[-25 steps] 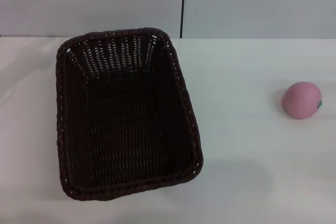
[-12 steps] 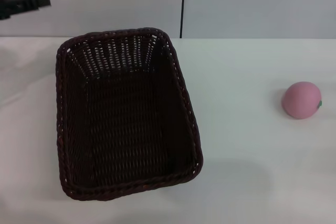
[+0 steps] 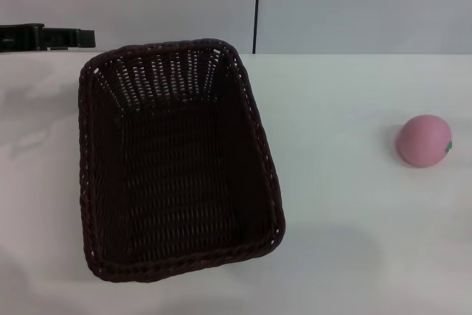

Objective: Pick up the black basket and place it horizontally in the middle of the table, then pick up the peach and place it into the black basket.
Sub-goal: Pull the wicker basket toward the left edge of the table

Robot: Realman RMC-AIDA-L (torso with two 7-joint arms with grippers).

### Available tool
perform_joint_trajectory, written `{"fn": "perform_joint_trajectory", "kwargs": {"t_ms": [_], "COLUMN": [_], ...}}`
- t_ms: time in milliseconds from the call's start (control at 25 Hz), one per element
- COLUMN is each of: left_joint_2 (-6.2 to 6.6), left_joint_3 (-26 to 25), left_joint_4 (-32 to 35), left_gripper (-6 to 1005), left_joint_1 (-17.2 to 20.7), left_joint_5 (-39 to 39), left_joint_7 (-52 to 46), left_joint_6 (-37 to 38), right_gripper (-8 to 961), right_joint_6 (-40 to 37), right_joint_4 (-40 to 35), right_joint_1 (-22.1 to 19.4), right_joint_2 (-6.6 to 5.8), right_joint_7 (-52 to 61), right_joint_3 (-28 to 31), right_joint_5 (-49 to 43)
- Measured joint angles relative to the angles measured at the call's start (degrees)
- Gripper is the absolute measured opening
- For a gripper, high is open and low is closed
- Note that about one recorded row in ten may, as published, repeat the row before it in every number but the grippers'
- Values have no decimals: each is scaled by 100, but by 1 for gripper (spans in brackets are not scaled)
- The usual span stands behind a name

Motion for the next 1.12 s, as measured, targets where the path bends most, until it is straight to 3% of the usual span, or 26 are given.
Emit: {"fn": "perform_joint_trajectory", "kwargs": {"t_ms": [200,840,1120], "left_joint_2": [33,-14,-137], "left_joint_3": [11,31,35], "left_joint_4": [4,-126,-254], "left_gripper": [693,703,703], "left_joint_1": [-4,-52,-237], "left_joint_5": [7,509,994], "left_joint_7": [-23,-214,-236], "left_joint_6": [113,-80,-437], "right_gripper": [617,617,617], "right_joint_6": [34,63,62], "right_joint_4": [0,15,67], "right_joint_1": [8,-15,-24], "right_joint_2": [-8,0,0], "right_joint_7": [0,0,0], "right_joint_3": [3,3,3], "right_joint_5": [0,0,0]}}
